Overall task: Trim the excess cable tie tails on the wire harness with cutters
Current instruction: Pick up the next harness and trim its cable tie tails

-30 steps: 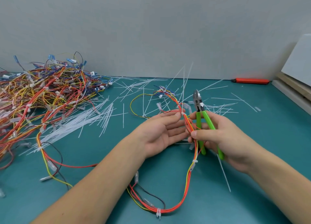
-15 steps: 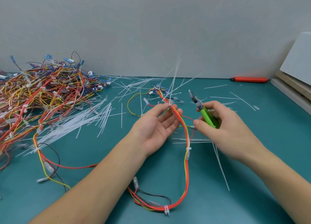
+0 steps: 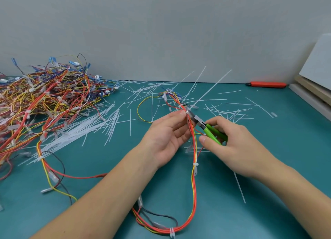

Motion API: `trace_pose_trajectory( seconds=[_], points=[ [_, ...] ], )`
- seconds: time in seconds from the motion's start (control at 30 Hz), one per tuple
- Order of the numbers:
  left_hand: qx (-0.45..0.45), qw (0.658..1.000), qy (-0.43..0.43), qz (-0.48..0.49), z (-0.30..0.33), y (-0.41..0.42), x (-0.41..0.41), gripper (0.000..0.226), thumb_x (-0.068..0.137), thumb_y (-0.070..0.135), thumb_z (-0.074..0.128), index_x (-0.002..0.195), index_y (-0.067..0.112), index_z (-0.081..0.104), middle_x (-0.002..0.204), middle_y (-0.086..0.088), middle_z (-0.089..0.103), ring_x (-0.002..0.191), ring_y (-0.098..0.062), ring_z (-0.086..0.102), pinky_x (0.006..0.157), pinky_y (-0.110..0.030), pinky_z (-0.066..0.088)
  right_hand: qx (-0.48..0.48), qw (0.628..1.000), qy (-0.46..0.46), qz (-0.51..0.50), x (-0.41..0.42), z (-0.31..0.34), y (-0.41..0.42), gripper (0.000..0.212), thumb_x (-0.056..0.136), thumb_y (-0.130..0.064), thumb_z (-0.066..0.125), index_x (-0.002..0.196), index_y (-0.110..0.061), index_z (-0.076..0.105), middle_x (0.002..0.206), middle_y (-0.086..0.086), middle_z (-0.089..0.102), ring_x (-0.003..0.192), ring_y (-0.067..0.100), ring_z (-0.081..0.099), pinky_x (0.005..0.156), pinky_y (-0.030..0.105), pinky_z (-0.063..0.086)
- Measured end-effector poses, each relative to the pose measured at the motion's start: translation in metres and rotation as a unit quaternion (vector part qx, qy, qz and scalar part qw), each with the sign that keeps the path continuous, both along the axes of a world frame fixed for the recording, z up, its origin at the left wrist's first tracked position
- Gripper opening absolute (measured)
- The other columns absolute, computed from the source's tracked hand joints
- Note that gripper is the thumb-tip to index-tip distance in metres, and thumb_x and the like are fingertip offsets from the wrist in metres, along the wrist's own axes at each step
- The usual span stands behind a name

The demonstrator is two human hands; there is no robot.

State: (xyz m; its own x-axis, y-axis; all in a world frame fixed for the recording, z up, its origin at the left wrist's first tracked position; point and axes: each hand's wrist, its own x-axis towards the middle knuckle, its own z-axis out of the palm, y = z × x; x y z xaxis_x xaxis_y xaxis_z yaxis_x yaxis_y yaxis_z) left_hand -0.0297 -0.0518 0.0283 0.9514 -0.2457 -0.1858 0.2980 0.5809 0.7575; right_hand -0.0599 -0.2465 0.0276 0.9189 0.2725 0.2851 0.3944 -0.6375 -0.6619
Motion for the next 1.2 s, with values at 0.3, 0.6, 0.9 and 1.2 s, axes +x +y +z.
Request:
trace_pose_trajectory(
  seconds=[0.3,0.6,0.9,1.2],
  points=[
    [-0.011,1.000,0.001,0.010,0.001,-0.002,-0.003,0.021,0.099,0.011,0.062,0.120,0.008,0.063,0.098,-0.009,0.074,0.078,-0.016,0.075,0.063,-0.025,0.059,0.007,1.000,0.024,-0.016,0.002,-0.001,0.000,0.009,0.093,-0.037,0.069,0.095,-0.034,0.061,0.076,-0.010,0.065,0.060,0.007,0.051,0.061,0.017,0.044],
    [0.010,1.000,-0.016,0.020,-0.002,-0.004,-0.002,0.016,0.099,0.007,0.061,0.115,0.006,0.063,0.093,-0.008,0.076,0.079,-0.019,0.076,0.066,-0.027,0.060,-0.002,0.999,0.043,-0.032,0.001,0.001,-0.001,0.008,0.092,-0.038,0.069,0.093,-0.034,0.062,0.077,-0.013,0.066,0.059,0.007,0.051,0.059,0.017,0.044],
    [0.043,0.999,-0.029,0.001,-0.008,-0.009,-0.006,0.011,0.098,0.007,0.063,0.109,0.005,0.064,0.098,-0.013,0.076,0.081,-0.021,0.077,0.067,-0.028,0.061,-0.003,0.997,0.061,-0.036,0.000,0.003,0.001,0.012,0.093,-0.044,0.066,0.092,-0.032,0.063,0.073,-0.007,0.069,0.054,0.007,0.048,0.053,0.018,0.039],
    [0.042,0.999,-0.015,-0.003,-0.005,-0.009,-0.007,0.004,0.097,0.007,0.066,0.100,0.008,0.064,0.089,-0.008,0.074,0.080,-0.025,0.077,0.067,-0.029,0.060,0.201,0.971,0.086,-0.093,0.005,0.009,0.001,0.016,0.102,-0.036,0.062,0.090,-0.026,0.063,0.072,0.003,0.073,0.050,0.015,0.056,0.054,0.031,0.045]
  ],
)
